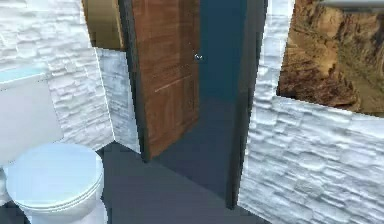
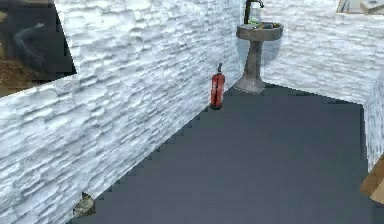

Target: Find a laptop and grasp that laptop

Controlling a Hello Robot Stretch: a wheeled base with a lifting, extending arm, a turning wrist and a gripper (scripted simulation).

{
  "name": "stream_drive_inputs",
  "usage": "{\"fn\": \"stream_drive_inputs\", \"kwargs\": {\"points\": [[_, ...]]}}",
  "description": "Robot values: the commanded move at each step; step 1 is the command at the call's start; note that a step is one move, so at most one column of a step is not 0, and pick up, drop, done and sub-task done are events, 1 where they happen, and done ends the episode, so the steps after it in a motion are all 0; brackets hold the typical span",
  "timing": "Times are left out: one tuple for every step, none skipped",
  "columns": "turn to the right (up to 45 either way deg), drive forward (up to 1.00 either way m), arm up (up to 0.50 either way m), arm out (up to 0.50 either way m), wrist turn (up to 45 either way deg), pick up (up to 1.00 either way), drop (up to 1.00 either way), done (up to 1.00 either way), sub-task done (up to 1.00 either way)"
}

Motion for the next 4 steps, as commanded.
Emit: {"fn": "stream_drive_inputs", "kwargs": {"points": [[0.0,1.00,0.00,0.00,0.0,0.00,0.00,0.00,0.00],[6.0,0.00,0.00,0.00,0.0,0.00,0.00,0.00,0.00],[0.0,0.15,0.00,0.00,0.0,0.00,0.00,0.00,0.00],[9.0,0.00,0.00,0.00,0.0,0.00,0.00,0.00,0.00]]}}
